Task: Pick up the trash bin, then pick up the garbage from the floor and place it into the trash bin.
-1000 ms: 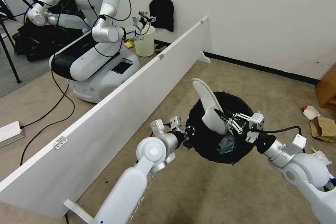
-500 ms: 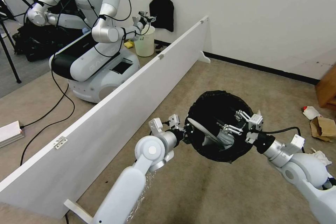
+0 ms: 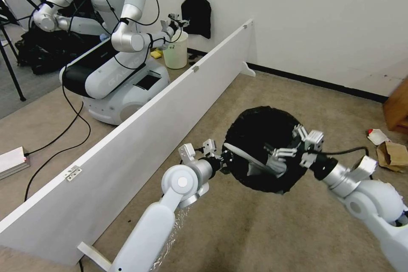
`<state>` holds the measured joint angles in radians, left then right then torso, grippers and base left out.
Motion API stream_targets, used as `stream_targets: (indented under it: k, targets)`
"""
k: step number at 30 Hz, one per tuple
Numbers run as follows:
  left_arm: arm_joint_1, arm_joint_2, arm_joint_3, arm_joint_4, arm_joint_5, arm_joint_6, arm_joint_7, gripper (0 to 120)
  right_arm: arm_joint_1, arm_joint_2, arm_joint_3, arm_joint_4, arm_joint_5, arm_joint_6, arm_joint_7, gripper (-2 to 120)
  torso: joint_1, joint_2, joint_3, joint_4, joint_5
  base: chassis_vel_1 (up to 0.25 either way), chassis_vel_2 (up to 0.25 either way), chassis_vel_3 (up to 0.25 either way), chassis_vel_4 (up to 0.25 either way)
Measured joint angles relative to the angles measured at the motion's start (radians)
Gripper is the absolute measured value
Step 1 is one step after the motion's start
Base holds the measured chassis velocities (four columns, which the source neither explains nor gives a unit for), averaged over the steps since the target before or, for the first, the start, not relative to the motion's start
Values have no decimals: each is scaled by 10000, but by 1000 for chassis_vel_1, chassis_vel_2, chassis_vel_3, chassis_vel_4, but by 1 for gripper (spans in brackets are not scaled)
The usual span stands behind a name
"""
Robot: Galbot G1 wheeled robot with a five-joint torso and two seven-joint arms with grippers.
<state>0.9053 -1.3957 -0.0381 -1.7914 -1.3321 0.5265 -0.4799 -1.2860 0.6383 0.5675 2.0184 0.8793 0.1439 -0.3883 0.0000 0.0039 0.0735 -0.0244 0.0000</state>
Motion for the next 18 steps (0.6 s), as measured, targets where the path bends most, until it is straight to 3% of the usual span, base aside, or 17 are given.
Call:
stream_targets:
  k: [6, 11, 18]
  targets:
    - [107, 328, -126, -225, -168, 77, 45, 0, 244, -1071, 270, 31, 690, 87, 748, 100, 0, 1, 0, -1, -2, 0, 0, 0, 0]
    - [117, 921, -166, -496, -271, 108, 39, 0, 199, -1755, 893, -218, 1073, 351, 1411, 100, 0, 1, 0, -1, -1, 0, 0, 0, 0]
    - [628, 1340, -439, -866, -81, 93, -29, 0, -273, -1774, 1885, -424, 991, 448, 1727, 100, 0, 0, 0, 1, 0, 0, 0, 0, 0]
